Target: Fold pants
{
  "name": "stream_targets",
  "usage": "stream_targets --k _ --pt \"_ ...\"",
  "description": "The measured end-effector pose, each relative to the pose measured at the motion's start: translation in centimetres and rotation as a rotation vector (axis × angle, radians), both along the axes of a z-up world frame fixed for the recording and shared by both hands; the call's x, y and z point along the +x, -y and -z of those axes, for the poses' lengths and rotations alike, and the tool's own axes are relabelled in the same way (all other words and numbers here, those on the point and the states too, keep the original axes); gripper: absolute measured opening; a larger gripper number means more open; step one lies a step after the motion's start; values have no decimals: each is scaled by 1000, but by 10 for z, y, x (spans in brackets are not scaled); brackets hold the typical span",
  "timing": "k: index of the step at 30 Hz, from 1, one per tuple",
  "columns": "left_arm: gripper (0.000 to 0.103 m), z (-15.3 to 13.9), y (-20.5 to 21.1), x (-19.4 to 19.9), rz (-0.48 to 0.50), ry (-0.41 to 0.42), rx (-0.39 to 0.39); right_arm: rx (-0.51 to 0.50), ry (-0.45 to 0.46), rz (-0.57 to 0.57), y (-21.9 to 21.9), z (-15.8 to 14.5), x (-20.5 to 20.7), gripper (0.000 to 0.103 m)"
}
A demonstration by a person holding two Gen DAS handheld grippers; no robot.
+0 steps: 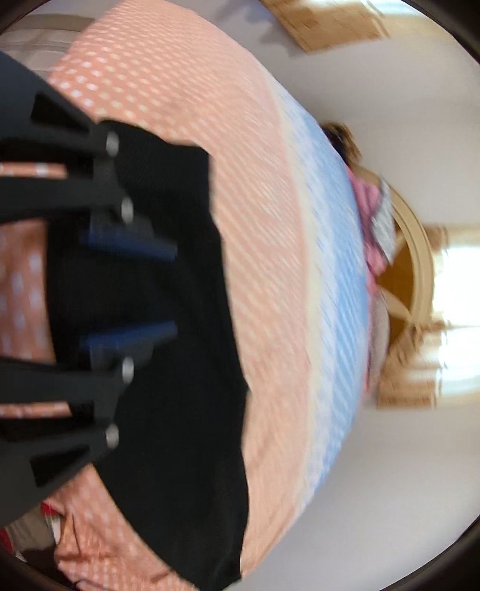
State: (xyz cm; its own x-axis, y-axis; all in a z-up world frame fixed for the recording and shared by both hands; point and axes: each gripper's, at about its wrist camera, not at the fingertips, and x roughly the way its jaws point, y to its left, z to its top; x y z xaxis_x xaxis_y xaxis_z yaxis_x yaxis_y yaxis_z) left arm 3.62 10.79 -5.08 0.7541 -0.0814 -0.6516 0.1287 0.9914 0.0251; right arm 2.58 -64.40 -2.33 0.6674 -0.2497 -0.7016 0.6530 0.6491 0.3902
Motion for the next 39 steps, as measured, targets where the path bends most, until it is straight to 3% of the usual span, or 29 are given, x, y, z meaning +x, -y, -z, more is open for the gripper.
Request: stream_targets --k 1,2,4,8,12,13,15,16,17,19,21,24,25,26,27,29,31,35,37,39 --pt "58 -7 17 0 51 21 -5 -51 3 -27 -2 -9 4 26" --pt "58 -10 28 0 83 32 -8 -84 3 -77 -4 -15 12 45" --pt "58 -17 56 2 163 48 -27 -116 8 -196 -9 -20 35 60" --pt "58 -13 109 7 288 3 -92 -124 -67 -311 -4 -1 83 60" --pt "58 6 141 12 329 -52 -99 -8 -145 -386 7 36 106 60" --pt "58 11 145 12 337 -68 -96 -32 -174 -390 2 40 107 60" --pt "58 25 152 10 347 -114 -70 -135 -225 -412 -12 38 111 54" --pt "58 35 156 10 349 -149 -54 -165 -228 -429 -18 36 111 33" --pt "58 39 157 9 346 -159 -46 -187 -223 -447 -24 32 110 19" --pt "62 39 161 1 349 -108 0 -256 -224 -452 -33 21 104 13" --pt "63 37 167 -2 348 -95 26 -299 -142 -424 -36 6 91 12" --pt "70 39 167 -5 324 -97 8 -262 -17 -319 -15 -7 74 11" --pt "72 40 169 -8 320 -90 21 -262 -20 -294 -11 -5 74 11" --pt "72 42 171 -10 318 -79 37 -279 -49 -266 -8 0 76 2" --pt "73 43 172 -14 314 -69 47 -320 -121 -228 -5 9 84 2" --pt "73 44 171 -14 308 -60 47 -228 -177 -249 8 33 94 2" --pt "75 43 169 -12 311 -65 34 -163 -111 -226 19 38 84 2" --pt "75 42 169 -8 316 -75 17 -262 8 -99 12 2 42 3" --pt "75 40 173 -10 341 -75 19 -296 47 -163 -7 -13 29 3" --pt "75 37 181 -11 379 -67 45 -306 39 -298 -35 -17 26 3"
